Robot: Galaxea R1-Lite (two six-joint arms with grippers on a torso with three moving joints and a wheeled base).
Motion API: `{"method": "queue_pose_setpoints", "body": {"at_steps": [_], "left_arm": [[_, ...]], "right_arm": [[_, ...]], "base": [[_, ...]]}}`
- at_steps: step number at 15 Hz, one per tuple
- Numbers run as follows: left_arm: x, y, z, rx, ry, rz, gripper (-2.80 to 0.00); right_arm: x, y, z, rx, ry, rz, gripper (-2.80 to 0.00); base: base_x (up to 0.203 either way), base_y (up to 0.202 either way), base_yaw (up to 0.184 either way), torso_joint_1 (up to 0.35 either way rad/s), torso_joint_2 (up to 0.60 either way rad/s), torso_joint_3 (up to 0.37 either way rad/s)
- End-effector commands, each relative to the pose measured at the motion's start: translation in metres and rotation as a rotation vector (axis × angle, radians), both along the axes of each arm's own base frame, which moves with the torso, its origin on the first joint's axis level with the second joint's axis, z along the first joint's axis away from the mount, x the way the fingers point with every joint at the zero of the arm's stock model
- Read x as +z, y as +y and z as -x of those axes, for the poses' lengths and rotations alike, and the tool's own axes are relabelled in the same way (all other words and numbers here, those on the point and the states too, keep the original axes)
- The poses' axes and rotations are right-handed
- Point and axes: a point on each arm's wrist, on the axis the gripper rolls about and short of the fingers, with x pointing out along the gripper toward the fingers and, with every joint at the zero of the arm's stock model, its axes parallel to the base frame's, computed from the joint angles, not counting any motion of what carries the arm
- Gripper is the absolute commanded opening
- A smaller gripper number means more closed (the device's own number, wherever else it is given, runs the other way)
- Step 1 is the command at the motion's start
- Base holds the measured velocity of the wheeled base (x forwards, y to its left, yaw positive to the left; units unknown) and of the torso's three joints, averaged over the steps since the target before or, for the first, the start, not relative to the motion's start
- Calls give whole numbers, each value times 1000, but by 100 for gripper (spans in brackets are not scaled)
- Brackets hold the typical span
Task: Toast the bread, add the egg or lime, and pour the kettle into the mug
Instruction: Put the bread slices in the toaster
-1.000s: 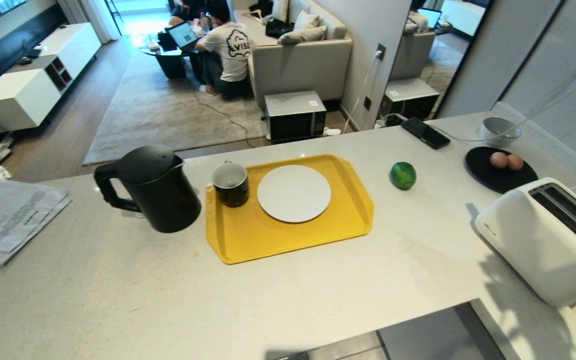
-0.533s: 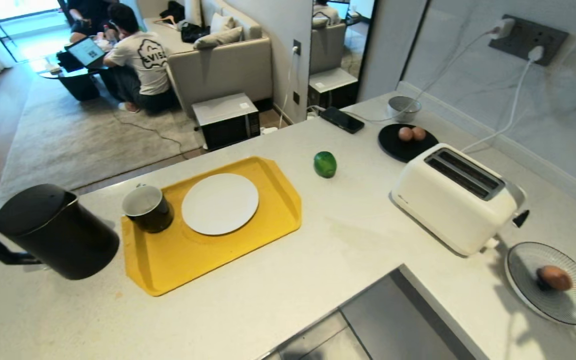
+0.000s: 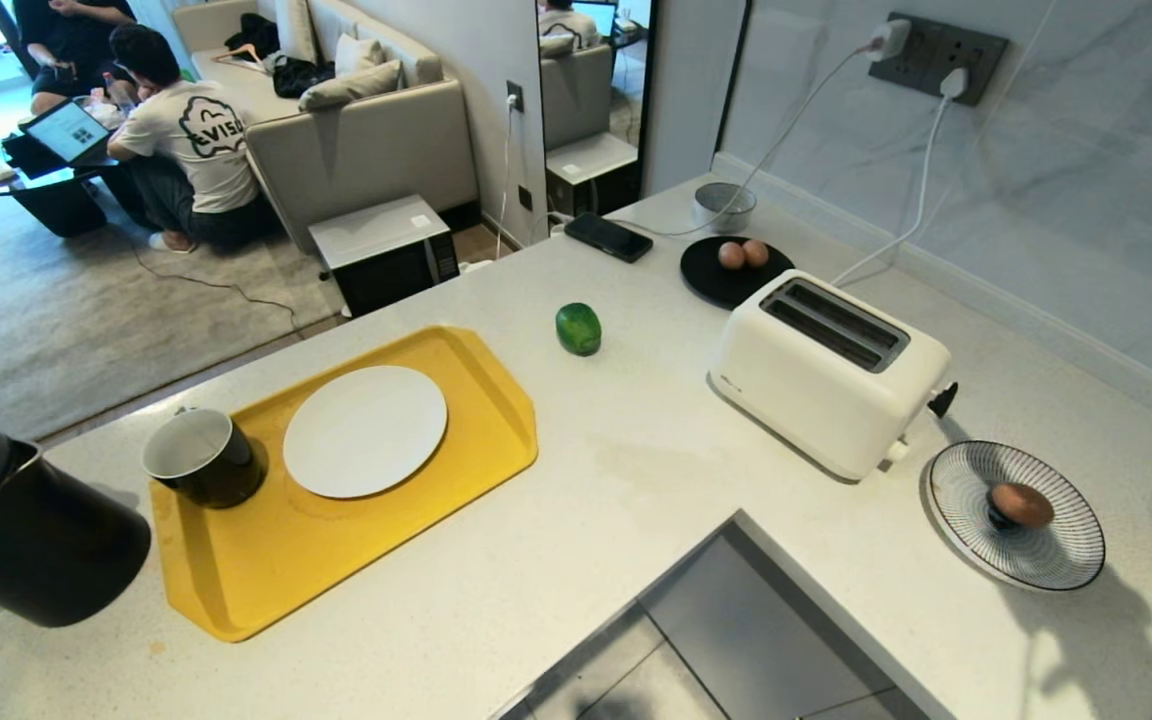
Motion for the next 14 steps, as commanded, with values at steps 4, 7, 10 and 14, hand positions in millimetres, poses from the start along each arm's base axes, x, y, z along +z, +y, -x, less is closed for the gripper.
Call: {"method": "queue_pose_setpoints", "body": {"at_steps": [4, 7, 10, 14], "left_arm": [[0, 0, 0, 0, -1, 0, -280], [0, 0, 0, 0, 1, 0, -280], [0, 0, 0, -1, 1, -3, -280], [0, 0, 0, 0, 1, 0, -280]], "right_arm": [[2, 1, 5, 21, -6, 49, -280], [-2, 1, 8, 33, 4, 75, -280], [0, 2, 11, 62, -6, 100, -280], [1, 2, 13, 63, -13, 101, -280]], "base": [[0, 0, 0, 0, 0, 0], [0, 0, 0, 0, 0, 0], [0, 0, 0, 0, 0, 0], [0, 0, 0, 0, 0, 0]]}}
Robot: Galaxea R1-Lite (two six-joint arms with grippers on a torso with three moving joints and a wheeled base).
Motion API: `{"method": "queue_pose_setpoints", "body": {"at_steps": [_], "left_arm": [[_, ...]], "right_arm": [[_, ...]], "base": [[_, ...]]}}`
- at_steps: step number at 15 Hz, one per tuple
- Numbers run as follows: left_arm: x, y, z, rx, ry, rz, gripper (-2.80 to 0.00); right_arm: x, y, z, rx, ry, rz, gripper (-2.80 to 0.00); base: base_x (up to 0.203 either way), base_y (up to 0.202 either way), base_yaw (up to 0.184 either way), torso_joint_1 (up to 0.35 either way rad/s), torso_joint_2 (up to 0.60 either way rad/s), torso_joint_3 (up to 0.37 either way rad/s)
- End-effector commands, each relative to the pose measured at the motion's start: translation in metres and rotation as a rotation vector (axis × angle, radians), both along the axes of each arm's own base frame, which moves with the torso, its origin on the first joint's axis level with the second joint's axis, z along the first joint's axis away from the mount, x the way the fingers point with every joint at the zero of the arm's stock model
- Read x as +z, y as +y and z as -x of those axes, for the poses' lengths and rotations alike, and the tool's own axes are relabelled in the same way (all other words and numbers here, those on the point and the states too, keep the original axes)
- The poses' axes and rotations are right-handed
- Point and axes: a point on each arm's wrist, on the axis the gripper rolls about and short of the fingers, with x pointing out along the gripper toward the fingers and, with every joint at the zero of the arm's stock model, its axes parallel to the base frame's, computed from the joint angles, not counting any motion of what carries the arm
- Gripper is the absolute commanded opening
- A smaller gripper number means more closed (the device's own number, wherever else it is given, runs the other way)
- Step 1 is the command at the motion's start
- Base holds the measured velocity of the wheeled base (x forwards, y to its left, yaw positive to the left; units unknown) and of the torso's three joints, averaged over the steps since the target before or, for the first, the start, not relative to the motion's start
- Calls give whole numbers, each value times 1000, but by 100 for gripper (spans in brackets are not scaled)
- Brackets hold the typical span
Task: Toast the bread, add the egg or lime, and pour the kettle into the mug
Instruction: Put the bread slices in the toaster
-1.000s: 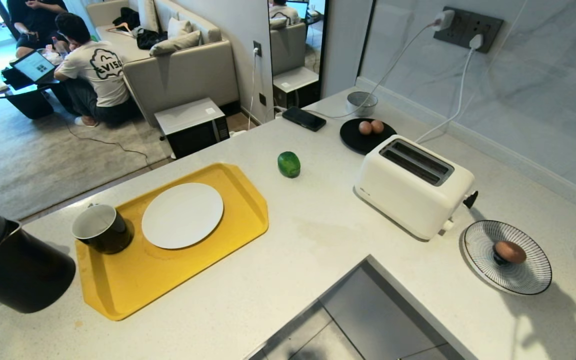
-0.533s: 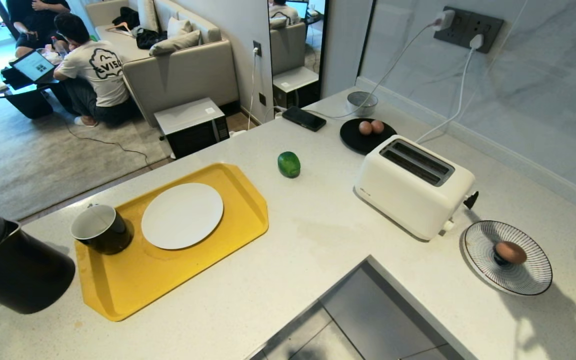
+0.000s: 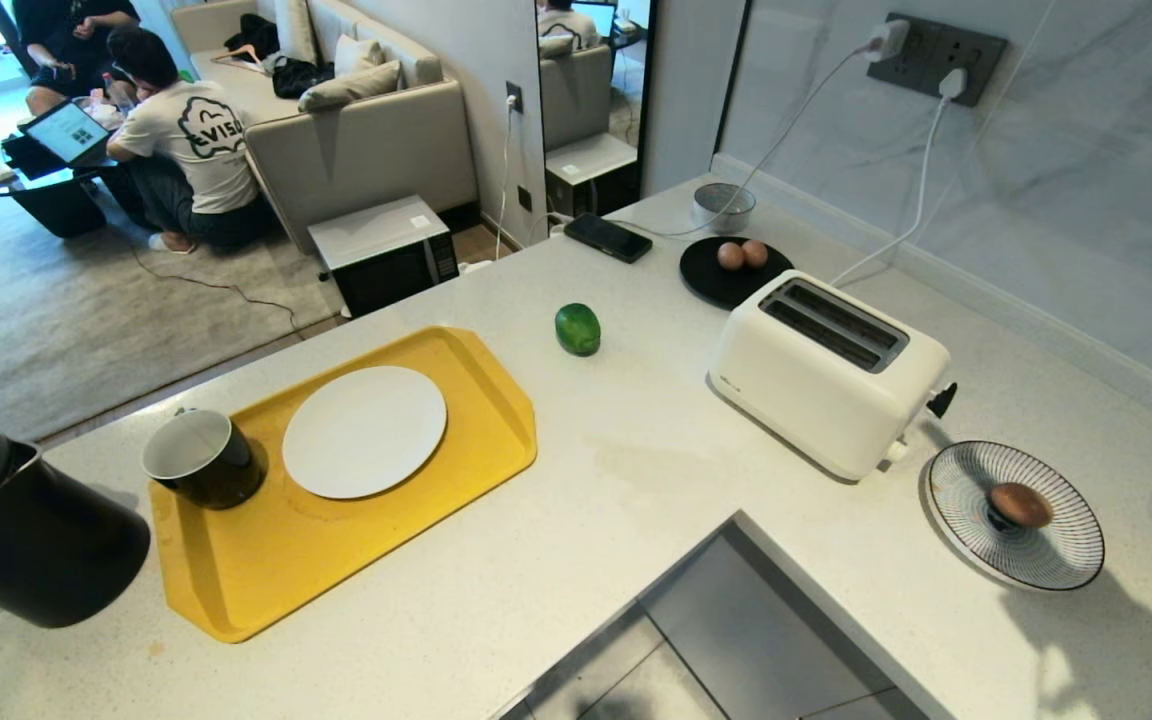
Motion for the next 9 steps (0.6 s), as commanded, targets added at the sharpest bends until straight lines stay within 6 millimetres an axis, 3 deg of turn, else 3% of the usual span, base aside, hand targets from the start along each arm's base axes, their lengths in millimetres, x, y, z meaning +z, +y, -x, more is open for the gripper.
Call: {"method": "queue_pose_setpoints", "body": {"at_steps": [1, 3, 7, 9], "left_arm": [[0, 0, 0, 0, 1, 1, -280], [0, 0, 0, 1, 1, 1, -280], [0, 0, 0, 2, 1, -3, -280], [0, 0, 0, 1, 1, 0, -280]], "right_arm": [[0, 0, 0, 1, 2, 2, -280], [-1, 0, 0, 1, 7, 1, -280], [-1, 0, -4, 0, 12, -2, -280], [-1, 0, -4, 7, 13, 1, -280]], "base": [[0, 0, 0, 0, 0, 0], [0, 0, 0, 0, 0, 0], [170, 0, 2, -1, -2, 1], [62, 0, -1, 16, 5, -1]]}}
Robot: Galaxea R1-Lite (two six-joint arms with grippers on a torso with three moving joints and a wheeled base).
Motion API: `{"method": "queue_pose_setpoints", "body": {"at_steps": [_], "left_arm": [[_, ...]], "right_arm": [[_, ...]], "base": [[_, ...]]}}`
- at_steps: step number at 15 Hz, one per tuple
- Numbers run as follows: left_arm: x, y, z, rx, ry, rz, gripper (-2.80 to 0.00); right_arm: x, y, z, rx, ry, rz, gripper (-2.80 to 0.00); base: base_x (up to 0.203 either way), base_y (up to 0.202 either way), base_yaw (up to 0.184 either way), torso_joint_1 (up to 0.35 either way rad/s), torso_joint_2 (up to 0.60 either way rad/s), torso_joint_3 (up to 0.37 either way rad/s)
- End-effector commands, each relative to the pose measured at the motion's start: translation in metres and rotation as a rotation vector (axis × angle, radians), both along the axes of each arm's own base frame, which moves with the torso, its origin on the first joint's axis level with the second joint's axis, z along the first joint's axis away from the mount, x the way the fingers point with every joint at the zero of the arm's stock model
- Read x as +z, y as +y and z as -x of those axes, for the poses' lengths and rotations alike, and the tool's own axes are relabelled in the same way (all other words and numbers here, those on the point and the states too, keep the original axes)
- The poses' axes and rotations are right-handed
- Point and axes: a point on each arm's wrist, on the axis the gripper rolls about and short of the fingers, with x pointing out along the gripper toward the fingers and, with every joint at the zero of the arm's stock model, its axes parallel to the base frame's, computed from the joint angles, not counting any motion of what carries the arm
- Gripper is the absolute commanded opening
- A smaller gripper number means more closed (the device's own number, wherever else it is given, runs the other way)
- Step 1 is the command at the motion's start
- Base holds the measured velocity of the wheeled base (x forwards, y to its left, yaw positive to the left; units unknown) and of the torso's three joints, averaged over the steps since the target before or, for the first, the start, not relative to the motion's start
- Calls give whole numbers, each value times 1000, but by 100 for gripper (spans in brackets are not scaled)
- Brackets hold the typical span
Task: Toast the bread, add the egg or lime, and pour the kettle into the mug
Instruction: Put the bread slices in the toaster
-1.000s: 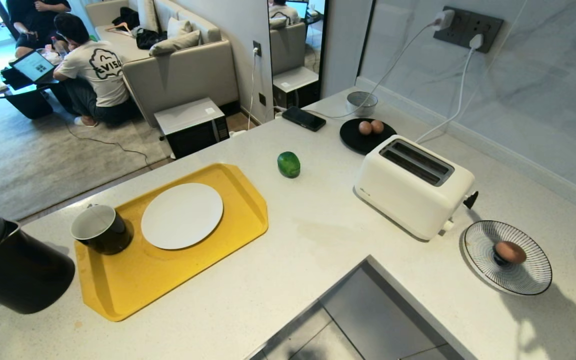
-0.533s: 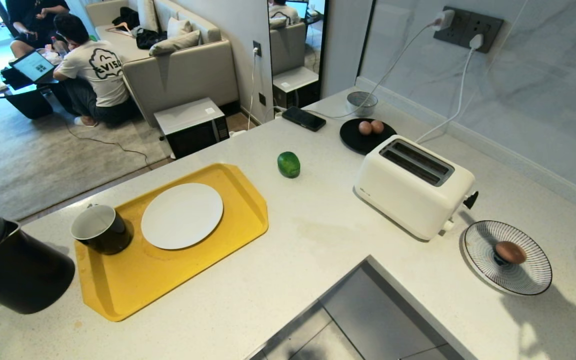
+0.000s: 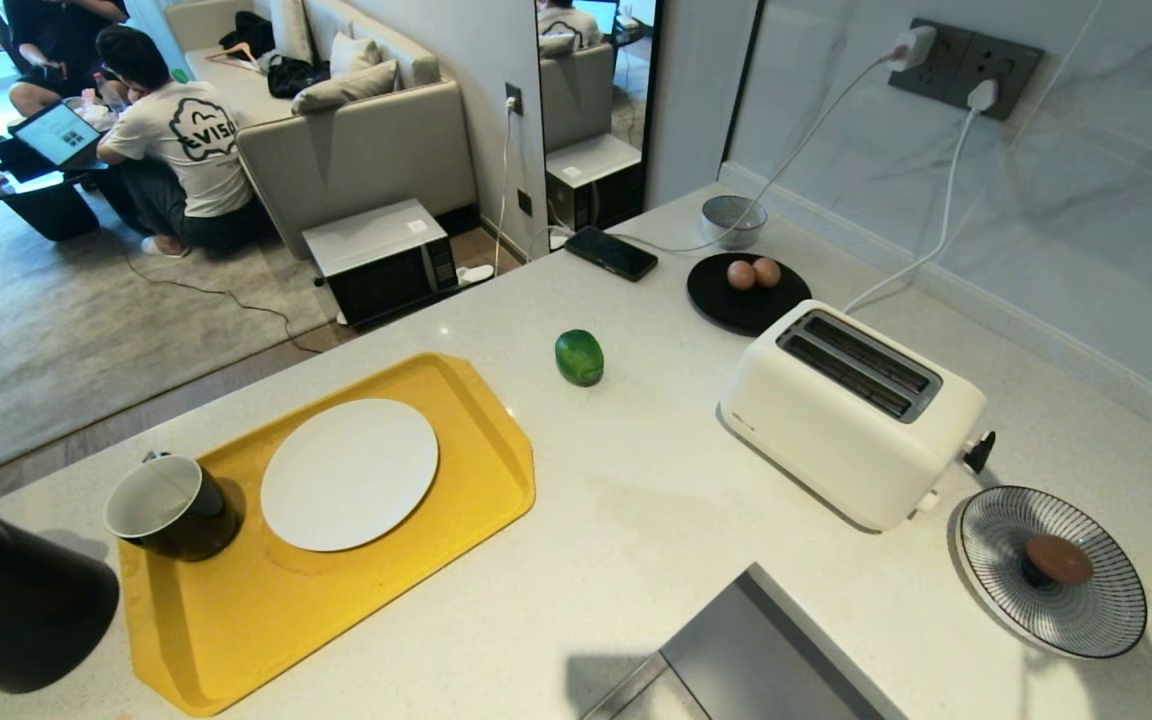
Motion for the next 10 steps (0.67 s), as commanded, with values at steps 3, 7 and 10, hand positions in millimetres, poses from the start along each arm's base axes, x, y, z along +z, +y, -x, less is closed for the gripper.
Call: {"method": "queue_pose_setpoints", "body": {"at_steps": [3, 7, 10], "left_arm": [[0, 0, 0, 0, 1, 1, -280], [0, 0, 0, 0, 1, 1, -280], [0, 0, 0, 0, 1, 1, -280]], "right_arm": [[0, -1, -15, 41, 43, 60, -280], [-3, -4, -54, 141, 131, 126, -280], [-5, -8, -93, 159, 197, 135, -280]], "base": [[0, 0, 0, 0, 0, 0], [0, 0, 0, 0, 0, 0], [0, 0, 0, 0, 0, 0]]}}
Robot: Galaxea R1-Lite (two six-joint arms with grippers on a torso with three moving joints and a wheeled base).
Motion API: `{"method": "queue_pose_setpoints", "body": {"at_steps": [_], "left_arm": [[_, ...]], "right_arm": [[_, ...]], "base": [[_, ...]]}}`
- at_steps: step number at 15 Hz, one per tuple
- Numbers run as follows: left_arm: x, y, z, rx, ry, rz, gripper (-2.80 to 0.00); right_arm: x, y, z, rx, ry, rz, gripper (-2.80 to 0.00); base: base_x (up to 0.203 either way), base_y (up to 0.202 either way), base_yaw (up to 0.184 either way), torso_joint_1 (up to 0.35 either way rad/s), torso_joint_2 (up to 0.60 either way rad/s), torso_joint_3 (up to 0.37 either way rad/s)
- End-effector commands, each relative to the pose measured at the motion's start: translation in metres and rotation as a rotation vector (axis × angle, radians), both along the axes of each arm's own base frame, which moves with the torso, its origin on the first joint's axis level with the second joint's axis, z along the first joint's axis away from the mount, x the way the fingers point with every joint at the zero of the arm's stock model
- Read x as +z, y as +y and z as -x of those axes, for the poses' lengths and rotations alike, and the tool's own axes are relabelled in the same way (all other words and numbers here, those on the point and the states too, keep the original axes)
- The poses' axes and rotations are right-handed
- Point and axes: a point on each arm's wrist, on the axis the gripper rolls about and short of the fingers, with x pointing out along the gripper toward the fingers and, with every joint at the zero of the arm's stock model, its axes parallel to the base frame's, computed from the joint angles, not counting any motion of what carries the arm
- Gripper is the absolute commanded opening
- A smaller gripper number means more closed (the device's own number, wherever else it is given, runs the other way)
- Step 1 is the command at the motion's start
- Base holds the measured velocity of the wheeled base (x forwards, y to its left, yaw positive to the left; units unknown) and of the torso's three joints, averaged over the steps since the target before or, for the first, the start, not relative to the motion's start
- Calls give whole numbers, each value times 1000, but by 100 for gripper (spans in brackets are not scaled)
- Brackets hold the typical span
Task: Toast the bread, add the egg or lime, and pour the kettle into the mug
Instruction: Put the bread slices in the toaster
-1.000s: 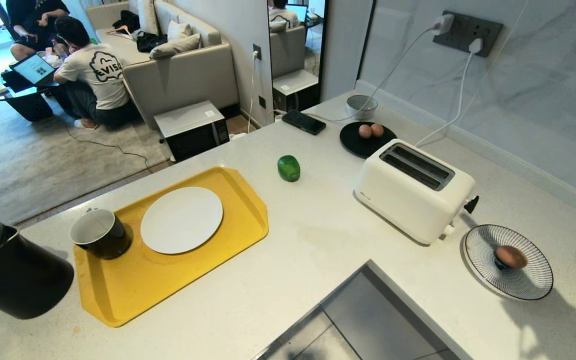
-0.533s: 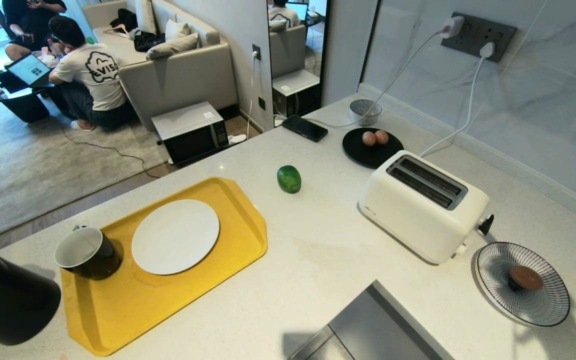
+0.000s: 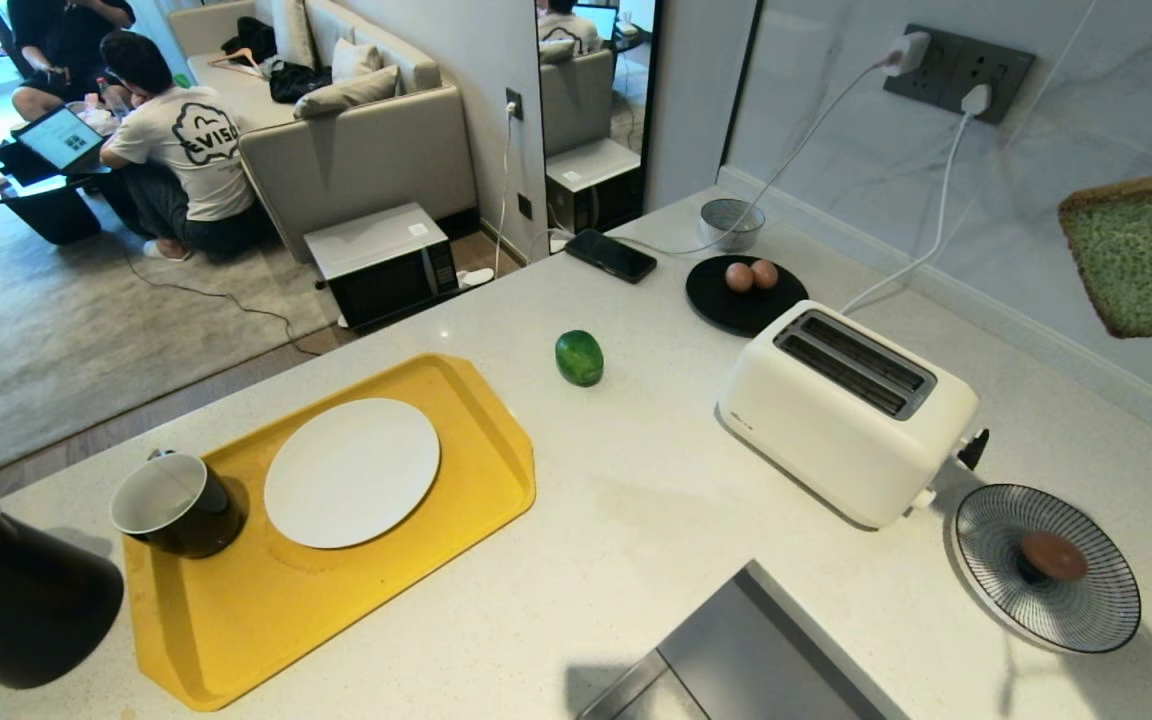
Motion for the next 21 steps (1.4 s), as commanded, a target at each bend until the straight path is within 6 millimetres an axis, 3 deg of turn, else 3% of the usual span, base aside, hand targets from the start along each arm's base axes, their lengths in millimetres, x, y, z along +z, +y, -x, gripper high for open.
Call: {"method": "queue_pose_setpoints", "body": {"at_steps": [1, 4, 9, 17, 21], "left_arm": [[0, 0, 0, 0, 0, 0, -280], [0, 0, 0, 1, 0, 0, -280], [0, 0, 0, 1, 1, 0, -280], [0, 0, 0, 1, 1, 0, -280], [0, 0, 0, 1, 0, 0, -280]], "right_arm": [[-7, -5, -45, 11, 86, 11, -280], [-16, -7, -79, 46, 150, 7, -280], [-20, -3, -100, 195, 230, 8, -280], [-37, 0, -174, 224, 279, 6, -280], [-49, -1, -194, 225, 309, 0, -280]], "base": [[0, 0, 0, 0, 0, 0], [0, 0, 0, 0, 0, 0], [0, 0, 0, 0, 0, 0], [0, 0, 0, 0, 0, 0], [0, 0, 0, 0, 0, 0]]}}
